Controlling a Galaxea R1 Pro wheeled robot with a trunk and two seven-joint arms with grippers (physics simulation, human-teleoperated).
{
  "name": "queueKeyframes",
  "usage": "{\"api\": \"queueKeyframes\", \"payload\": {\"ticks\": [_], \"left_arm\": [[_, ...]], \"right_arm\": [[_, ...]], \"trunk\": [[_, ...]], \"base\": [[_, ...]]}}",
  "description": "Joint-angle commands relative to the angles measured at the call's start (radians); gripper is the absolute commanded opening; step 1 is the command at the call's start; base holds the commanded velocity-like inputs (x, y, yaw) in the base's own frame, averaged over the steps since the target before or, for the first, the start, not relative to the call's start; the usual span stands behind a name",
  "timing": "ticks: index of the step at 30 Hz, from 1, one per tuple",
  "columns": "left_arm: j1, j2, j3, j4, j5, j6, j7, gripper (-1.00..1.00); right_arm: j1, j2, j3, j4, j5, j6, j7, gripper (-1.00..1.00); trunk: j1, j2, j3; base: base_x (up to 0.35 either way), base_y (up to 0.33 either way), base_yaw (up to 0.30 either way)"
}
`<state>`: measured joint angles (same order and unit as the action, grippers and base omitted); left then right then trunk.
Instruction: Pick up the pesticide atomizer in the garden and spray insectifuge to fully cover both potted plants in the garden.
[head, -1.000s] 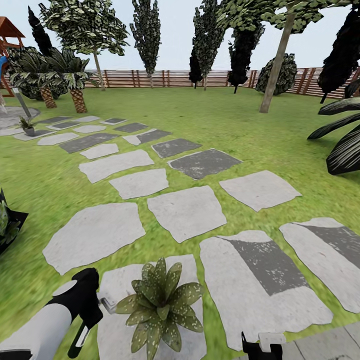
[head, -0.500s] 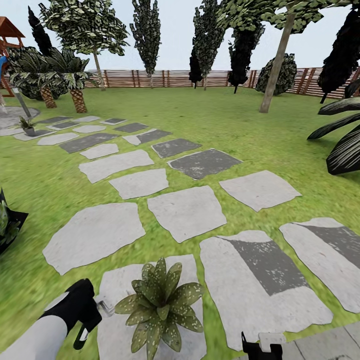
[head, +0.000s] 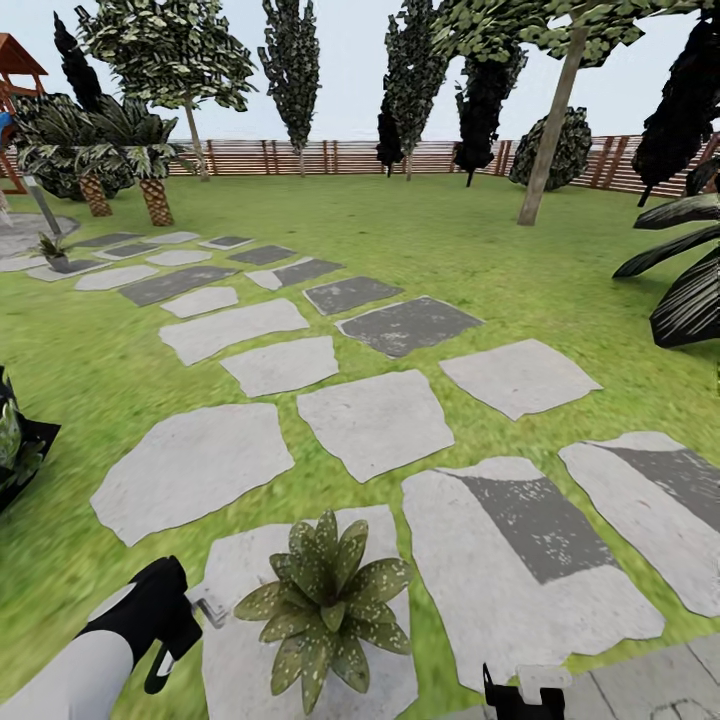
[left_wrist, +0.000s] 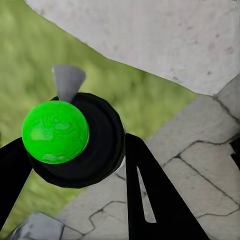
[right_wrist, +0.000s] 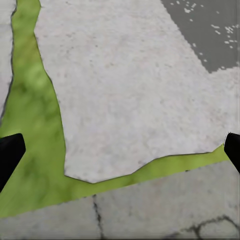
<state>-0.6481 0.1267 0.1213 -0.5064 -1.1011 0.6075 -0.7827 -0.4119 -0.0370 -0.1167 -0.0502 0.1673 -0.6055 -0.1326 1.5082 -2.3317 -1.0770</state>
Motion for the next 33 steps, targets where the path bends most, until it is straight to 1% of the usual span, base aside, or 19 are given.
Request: {"api": "queueKeyframes", "payload": {"ticks": [1, 5, 6, 7, 8, 10, 13, 17, 23, 24, 25, 27, 28, 29, 30, 32, 33], "left_arm": [[0.000, -0.001, 0.005, -0.003, -0.006, 0.003, -0.007, -1.00], [0.000, 0.004, 0.007, -0.007, -0.006, 0.003, -0.007, -1.00], [-0.001, 0.004, 0.017, -0.010, -0.006, 0.003, -0.007, -1.00], [0.000, 0.001, 0.063, -0.012, -0.007, 0.002, 0.013, -1.00], [-0.001, 0.000, 0.077, -0.013, -0.008, 0.002, 0.035, -1.00], [0.000, 0.005, 0.091, -0.013, -0.008, 0.003, 0.076, -1.00], [0.000, 0.009, 0.094, -0.004, -0.008, 0.002, 0.091, -1.00], [0.000, -0.005, 0.093, 0.001, -0.005, -0.003, 0.093, -1.00], [0.000, -0.006, 0.097, -0.005, -0.006, 0.001, 0.090, -1.00], [0.000, -0.007, 0.094, -0.001, -0.010, 0.001, 0.091, -1.00], [0.001, -0.005, 0.090, 0.001, -0.013, -0.001, 0.088, -1.00], [0.000, 0.005, 0.092, 0.001, -0.008, -0.004, 0.074, -1.00], [-0.001, 0.007, 0.093, -0.004, -0.009, -0.004, 0.059, -1.00], [-0.001, 0.007, 0.090, -0.009, -0.013, -0.001, 0.032, -1.00], [-0.004, 0.005, 0.086, -0.012, -0.018, 0.002, -0.011, -1.00], [-0.014, -0.004, 0.084, -0.015, -0.022, 0.005, -0.059, -1.00], [-0.016, -0.005, 0.083, -0.015, -0.022, 0.006, -0.069, -1.00]], "right_arm": [[-0.001, 0.000, -0.008, 0.001, 0.011, -0.002, -0.004, 1.00], [-0.001, 0.000, -0.008, 0.001, 0.011, -0.003, -0.004, 1.00], [-0.001, 0.000, -0.008, 0.001, 0.011, -0.003, -0.005, 1.00], [-0.001, 0.000, -0.008, 0.001, 0.011, -0.003, -0.005, 1.00], [-0.001, 0.000, -0.008, 0.001, 0.011, -0.002, -0.005, 1.00], [-0.001, 0.000, -0.008, 0.001, 0.011, -0.003, -0.007, 1.00], [-0.001, 0.000, -0.008, 0.001, 0.011, -0.003, -0.007, 1.00], [-0.001, 0.000, -0.008, 0.001, 0.011, -0.003, -0.007, 1.00], [-0.001, -0.005, -0.008, 0.001, 0.014, -0.004, -0.006, 1.00], [-0.001, -0.007, -0.008, 0.001, 0.014, -0.003, -0.007, 1.00], [-0.001, -0.008, -0.008, 0.001, 0.014, -0.002, -0.007, 1.00], [-0.001, -0.008, -0.008, 0.001, 0.014, -0.002, -0.007, 1.00], [-0.001, -0.008, -0.008, 0.001, 0.014, -0.002, -0.007, 1.00], [-0.001, -0.008, -0.008, 0.001, 0.014, -0.002, -0.007, 1.00], [-0.001, -0.007, -0.008, 0.001, 0.014, -0.002, -0.006, 1.00], [-0.001, -0.006, -0.008, 0.001, 0.014, -0.002, -0.006, 1.00], [-0.001, -0.007, -0.008, 0.001, 0.014, -0.002, -0.005, 1.00]], "trunk": [[0.000, 0.000, -0.001], [0.000, 0.000, -0.001], [0.000, 0.000, -0.001], [0.000, 0.000, -0.001], [0.000, 0.000, -0.001], [0.000, 0.000, -0.001], [0.000, 0.000, -0.001], [0.000, 0.000, -0.001], [0.000, 0.000, -0.001], [0.000, 0.000, -0.001], [0.000, 0.000, -0.001], [0.000, 0.000, -0.001], [0.000, 0.000, -0.001], [0.000, 0.000, -0.001], [0.000, 0.000, -0.001], [0.000, 0.000, -0.001], [0.000, 0.000, -0.001]], "base": [[-0.003, 0.003, -0.201], [-0.001, 0.001, -0.222], [0.000, 0.000, -0.090], [0.000, 0.000, -0.024], [0.000, 0.000, -0.012], [0.000, 0.000, -0.005], [0.000, 0.000, -0.001], [0.004, 0.000, 0.000], [0.074, -0.040, 0.000], [0.004, -0.002, 0.000], [0.002, -0.001, 0.000], [0.000, 0.000, 0.000], [0.000, 0.000, 0.000], [0.000, 0.000, 0.000], [-0.026, -0.006, 0.000], [-0.188, -0.074, 0.000], [-0.274, -0.099, 0.000]]}}
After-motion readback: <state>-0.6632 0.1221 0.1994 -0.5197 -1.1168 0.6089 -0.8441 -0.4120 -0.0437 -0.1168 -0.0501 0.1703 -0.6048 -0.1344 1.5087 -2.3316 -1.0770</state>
